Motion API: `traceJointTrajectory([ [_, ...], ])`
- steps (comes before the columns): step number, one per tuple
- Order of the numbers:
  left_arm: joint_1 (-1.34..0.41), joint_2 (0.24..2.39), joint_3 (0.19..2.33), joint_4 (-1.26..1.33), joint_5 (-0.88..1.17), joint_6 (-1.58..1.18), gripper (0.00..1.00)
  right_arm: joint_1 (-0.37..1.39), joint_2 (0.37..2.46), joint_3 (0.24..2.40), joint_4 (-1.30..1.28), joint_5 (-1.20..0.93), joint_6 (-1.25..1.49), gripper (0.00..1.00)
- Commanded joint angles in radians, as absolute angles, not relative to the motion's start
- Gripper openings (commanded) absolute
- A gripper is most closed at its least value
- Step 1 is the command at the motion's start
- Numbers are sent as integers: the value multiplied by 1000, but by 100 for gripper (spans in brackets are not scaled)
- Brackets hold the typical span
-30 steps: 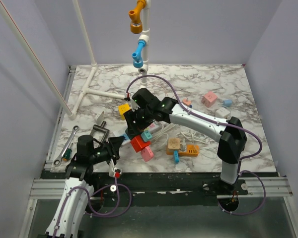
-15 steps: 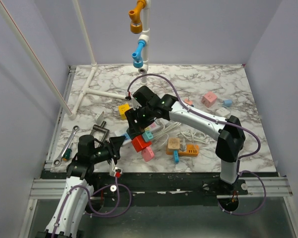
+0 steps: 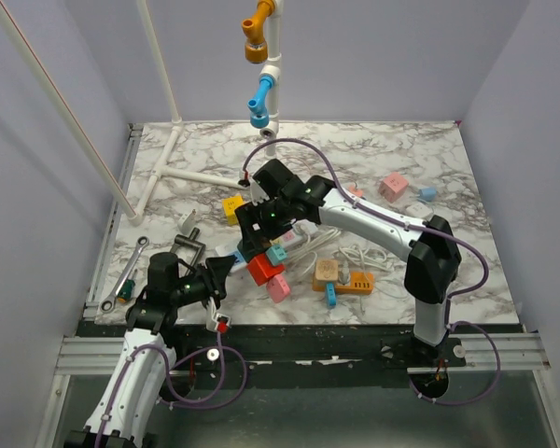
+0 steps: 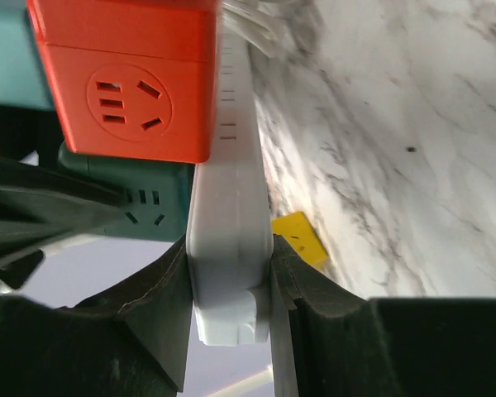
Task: Pull the plug off the socket
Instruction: Remove the plug from the socket.
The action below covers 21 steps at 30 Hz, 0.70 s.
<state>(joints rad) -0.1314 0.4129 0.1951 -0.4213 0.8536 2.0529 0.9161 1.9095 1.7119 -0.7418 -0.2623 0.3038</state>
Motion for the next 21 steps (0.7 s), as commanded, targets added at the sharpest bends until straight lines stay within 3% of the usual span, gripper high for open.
traceJointTrajectory([
  [1,-104,451,155,-609,698,2692,0,862,1812,1636,-773,-298,342,99],
  [6,-104,447,153,-605,702,2688,0,875,1756,1559,-660,-266,374,100],
  [21,-104,475,147,-550,702,2694,0,962,1866,1599,-581,-186,408,100],
])
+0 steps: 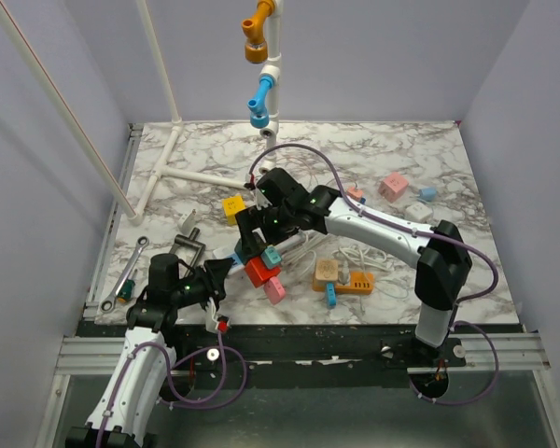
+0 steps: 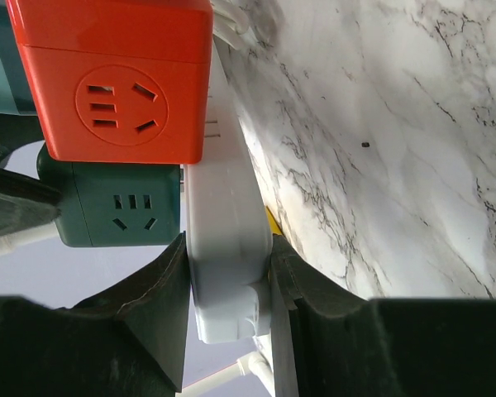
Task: Pull the plug off the socket
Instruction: Remove the plug from the socket.
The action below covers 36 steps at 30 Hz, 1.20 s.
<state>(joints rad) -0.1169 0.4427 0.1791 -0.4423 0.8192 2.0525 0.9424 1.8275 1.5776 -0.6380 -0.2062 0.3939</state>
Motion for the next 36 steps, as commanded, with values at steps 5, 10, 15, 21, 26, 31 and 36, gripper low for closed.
traceJointTrajectory([
  [5,-104,466,149,-544,708,2694,0,983,1932,1644,-591,-165,408,100],
  [10,-104,448,149,-557,709,2693,0,988,1933,1625,-582,-145,430,84],
  [15,-104,448,143,-547,712,2695,0,988,1937,1642,-617,-119,443,27],
  [21,-104,435,134,-564,696,2703,0,988,1963,1743,-726,-100,430,9],
  [26,-129,426,124,-588,654,2706,0,984,2046,1963,-942,-107,415,3],
  [31,-166,416,121,-604,624,2707,0,964,2090,2094,-1061,-150,384,1],
  [36,-206,409,123,-626,588,2707,0,926,2061,2085,-1065,-197,366,1],
])
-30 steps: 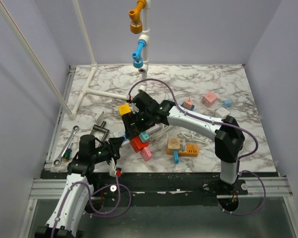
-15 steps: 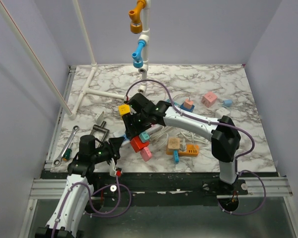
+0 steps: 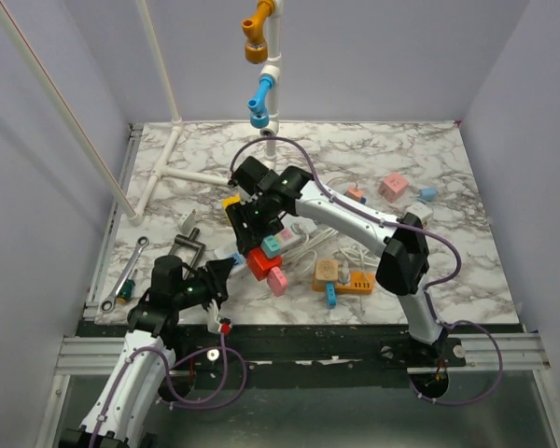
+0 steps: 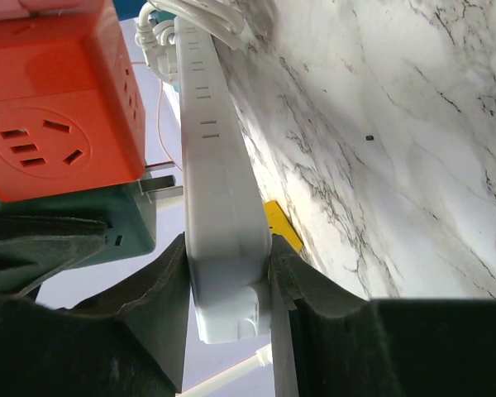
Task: Pull the plug off the socket
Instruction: Remove the plug from the socket.
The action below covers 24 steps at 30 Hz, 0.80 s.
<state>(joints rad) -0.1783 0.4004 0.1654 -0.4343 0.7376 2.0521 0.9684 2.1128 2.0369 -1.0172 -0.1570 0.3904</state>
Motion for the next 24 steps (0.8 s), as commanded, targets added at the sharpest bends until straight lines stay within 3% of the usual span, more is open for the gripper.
traceJointTrajectory([
  [1,-211,412,124,-626,585,2707,0,921,2053,2081,-1064,-202,367,1],
  [11,-215,460,92,-542,579,2700,0,922,1888,1923,-1004,-205,393,1],
  [12,-215,463,79,-510,579,2696,5,921,1867,1905,-995,-208,397,1],
  [15,-215,478,62,-470,577,2652,71,921,1795,1819,-939,-221,417,1],
  [17,-215,486,65,-461,572,2609,98,920,1752,1753,-891,-225,433,1],
  [24,-215,453,74,-482,546,2506,98,920,1702,1666,-821,-218,460,1],
])
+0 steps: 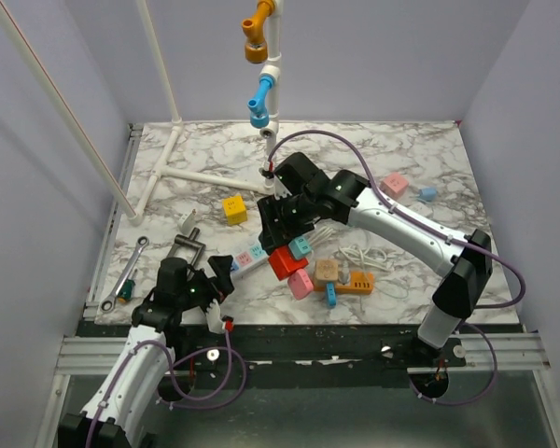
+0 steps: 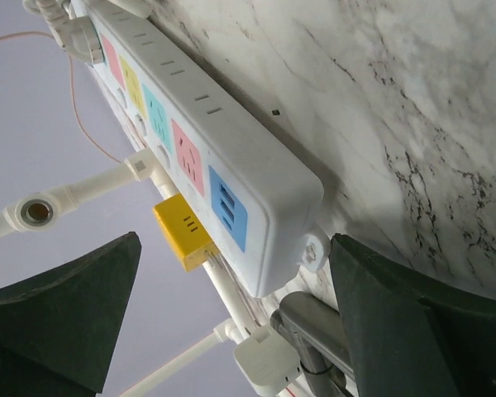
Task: Pull the plug off the socket
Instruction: Remove the plug from the socket.
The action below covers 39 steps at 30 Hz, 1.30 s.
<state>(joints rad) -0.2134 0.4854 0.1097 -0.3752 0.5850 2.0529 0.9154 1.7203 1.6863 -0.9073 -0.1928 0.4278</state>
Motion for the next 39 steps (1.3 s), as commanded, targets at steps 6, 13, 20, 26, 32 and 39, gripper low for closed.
traceJointTrajectory([
  [6,-213,388,219,-637,508,2276,98,919,1715,1704,-837,-179,446,1],
  [13,-213,407,532,-1058,520,2021,98,907,1717,1737,-828,-147,437,1],
  [20,-214,546,884,-918,698,1160,98,907,1607,1684,-650,-122,425,1],
  [26,-213,645,1036,-732,757,361,98,907,1451,1538,-371,-69,450,1],
  [32,-214,656,930,-528,918,-152,98,907,1236,1289,67,-50,419,1],
  [39,-236,634,752,-89,1170,-488,98,908,1116,1163,294,-112,422,1],
])
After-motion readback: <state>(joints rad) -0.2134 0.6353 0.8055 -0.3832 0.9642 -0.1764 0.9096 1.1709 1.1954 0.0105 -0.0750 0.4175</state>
